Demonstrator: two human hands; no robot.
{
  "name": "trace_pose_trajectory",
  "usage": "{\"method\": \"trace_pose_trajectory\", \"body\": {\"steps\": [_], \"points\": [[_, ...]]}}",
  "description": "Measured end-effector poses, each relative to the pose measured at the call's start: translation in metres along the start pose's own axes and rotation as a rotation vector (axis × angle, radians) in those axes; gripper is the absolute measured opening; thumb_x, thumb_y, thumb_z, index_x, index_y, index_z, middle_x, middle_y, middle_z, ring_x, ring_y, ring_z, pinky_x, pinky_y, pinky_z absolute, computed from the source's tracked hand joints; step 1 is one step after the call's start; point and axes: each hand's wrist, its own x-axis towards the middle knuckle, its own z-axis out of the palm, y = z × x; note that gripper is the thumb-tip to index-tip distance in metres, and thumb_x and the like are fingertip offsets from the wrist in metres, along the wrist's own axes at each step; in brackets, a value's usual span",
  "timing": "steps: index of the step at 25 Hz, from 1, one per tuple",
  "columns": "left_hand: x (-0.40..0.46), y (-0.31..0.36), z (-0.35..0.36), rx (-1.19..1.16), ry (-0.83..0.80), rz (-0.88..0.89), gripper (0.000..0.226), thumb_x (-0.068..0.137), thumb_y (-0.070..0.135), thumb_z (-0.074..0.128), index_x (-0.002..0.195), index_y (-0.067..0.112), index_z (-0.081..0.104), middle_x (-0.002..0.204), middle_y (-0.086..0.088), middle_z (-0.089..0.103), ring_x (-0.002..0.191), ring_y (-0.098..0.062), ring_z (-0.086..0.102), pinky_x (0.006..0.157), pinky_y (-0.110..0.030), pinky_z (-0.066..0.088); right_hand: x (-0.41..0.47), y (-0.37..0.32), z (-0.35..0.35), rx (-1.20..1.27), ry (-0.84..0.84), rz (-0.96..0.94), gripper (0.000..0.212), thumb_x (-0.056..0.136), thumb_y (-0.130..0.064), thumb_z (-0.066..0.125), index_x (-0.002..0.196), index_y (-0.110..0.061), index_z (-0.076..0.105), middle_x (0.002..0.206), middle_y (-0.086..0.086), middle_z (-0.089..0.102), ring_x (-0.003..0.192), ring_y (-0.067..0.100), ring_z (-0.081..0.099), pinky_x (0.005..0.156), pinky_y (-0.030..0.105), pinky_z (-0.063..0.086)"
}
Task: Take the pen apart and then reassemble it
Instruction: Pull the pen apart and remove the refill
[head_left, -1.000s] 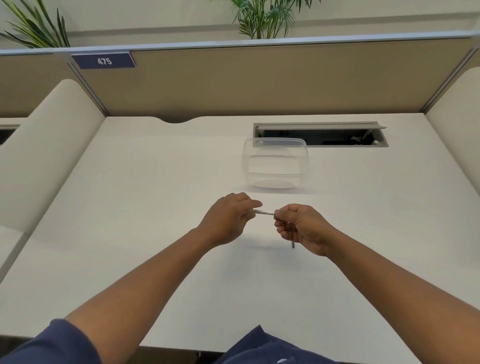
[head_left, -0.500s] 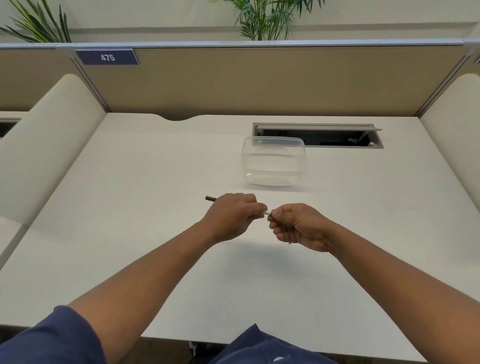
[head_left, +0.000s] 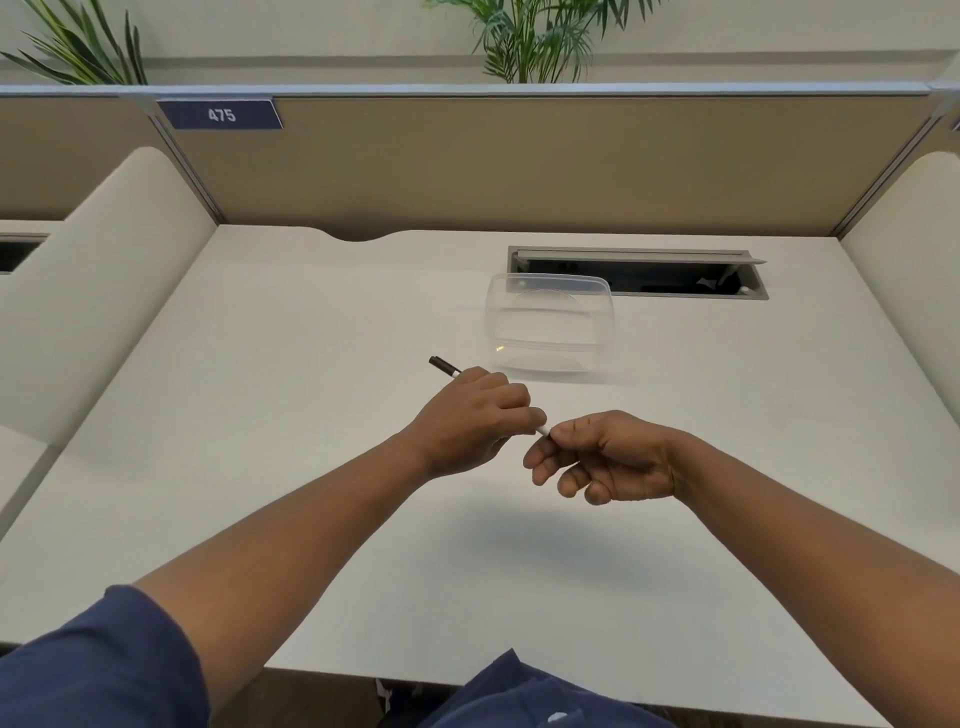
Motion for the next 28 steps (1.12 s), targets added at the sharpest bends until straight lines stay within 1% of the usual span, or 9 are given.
{"method": "trace_pose_trajectory", "body": {"steps": [3, 7, 12, 15, 17, 21, 23, 26, 28], "points": [[0.002, -0.002, -0.003, 0.025, 0.003, 0.024, 0.020, 0.093, 0.009, 0.063, 0.106, 0.020, 0.073, 0.085, 0.002, 0.065, 0.071, -0.026, 0.057, 0.065, -0.037, 0.044, -0.002, 0.000, 0.004, -0.048, 0.019, -0.069, 0.037, 0.105, -0.028, 0.043, 0.098, -0.006, 0.072, 0.089, 0.012, 0.068, 0.057, 0.014, 0.055, 0.044, 0.022, 0.033], [0.000, -0.002, -0.006, -0.045, -0.002, -0.028, 0.015, 0.097, 0.014, 0.061, 0.106, 0.017, 0.073, 0.081, 0.000, 0.064, 0.067, -0.027, 0.055, 0.057, -0.036, 0.042, -0.003, 0.002, 0.015, -0.329, 0.145, -0.280, 0.032, 0.102, -0.029, 0.044, 0.076, -0.016, 0.057, 0.065, -0.001, 0.048, 0.051, 0.011, 0.034, 0.052, 0.027, 0.023], [0.006, -0.002, -0.017, -0.159, -0.075, -0.048, 0.012, 0.096, 0.012, 0.062, 0.099, 0.015, 0.073, 0.072, 0.001, 0.061, 0.063, -0.026, 0.051, 0.054, -0.036, 0.043, -0.008, 0.005, 0.023, -0.682, 0.278, -0.432, 0.038, 0.106, -0.028, 0.039, 0.068, -0.021, 0.046, 0.063, -0.009, 0.040, 0.058, 0.014, 0.030, 0.056, 0.033, 0.028], [0.009, -0.001, -0.023, -0.236, -0.195, -0.142, 0.014, 0.099, 0.020, 0.057, 0.101, 0.021, 0.071, 0.075, 0.008, 0.060, 0.069, -0.019, 0.053, 0.060, -0.036, 0.049, -0.009, 0.002, 0.021, -0.965, 0.362, -0.494, 0.038, 0.105, -0.031, 0.037, 0.068, -0.028, 0.047, 0.065, -0.012, 0.045, 0.060, 0.010, 0.036, 0.058, 0.027, 0.035], [0.011, -0.001, -0.025, -0.284, -0.289, -0.209, 0.015, 0.101, 0.026, 0.052, 0.100, 0.026, 0.067, 0.079, 0.012, 0.060, 0.074, -0.014, 0.052, 0.066, -0.037, 0.050, -0.009, 0.001, 0.019, -1.095, 0.385, -0.496, 0.036, 0.104, -0.034, 0.036, 0.070, -0.029, 0.047, 0.065, -0.011, 0.047, 0.060, 0.007, 0.039, 0.058, 0.023, 0.036], [0.013, -0.003, -0.023, -0.342, -0.379, -0.269, 0.016, 0.102, 0.031, 0.049, 0.100, 0.030, 0.065, 0.085, 0.012, 0.063, 0.082, -0.014, 0.055, 0.072, -0.036, 0.049, -0.007, 0.000, 0.018, -1.277, 0.396, -0.512, 0.035, 0.104, -0.034, 0.034, 0.071, -0.024, 0.040, 0.063, -0.008, 0.045, 0.060, 0.012, 0.038, 0.058, 0.032, 0.037], [0.013, -0.004, -0.020, -0.341, -0.333, -0.261, 0.017, 0.101, 0.030, 0.048, 0.099, 0.029, 0.065, 0.084, 0.013, 0.063, 0.081, -0.013, 0.055, 0.069, -0.034, 0.048, -0.005, -0.001, 0.018, -1.148, 0.430, -0.532, 0.036, 0.101, -0.035, 0.036, 0.068, -0.019, 0.037, 0.062, -0.007, 0.040, 0.059, 0.014, 0.034, 0.057, 0.032, 0.034], [0.015, -0.005, -0.017, -0.272, -0.160, -0.210, 0.018, 0.100, 0.029, 0.047, 0.097, 0.024, 0.064, 0.079, 0.011, 0.060, 0.072, -0.012, 0.048, 0.059, -0.030, 0.043, -0.004, -0.005, 0.021, -0.636, 0.359, -0.499, 0.031, 0.095, -0.029, 0.040, 0.065, -0.019, 0.039, 0.063, -0.008, 0.037, 0.057, 0.014, 0.029, 0.052, 0.025, 0.030], [0.016, -0.005, -0.016, -0.220, -0.087, -0.190, 0.017, 0.100, 0.026, 0.049, 0.098, 0.021, 0.065, 0.078, 0.009, 0.060, 0.070, -0.014, 0.047, 0.056, -0.030, 0.042, -0.005, -0.008, 0.024, -0.394, 0.286, -0.461, 0.031, 0.093, -0.027, 0.042, 0.064, -0.019, 0.036, 0.063, -0.006, 0.032, 0.055, 0.016, 0.021, 0.047, 0.023, 0.024]]}}
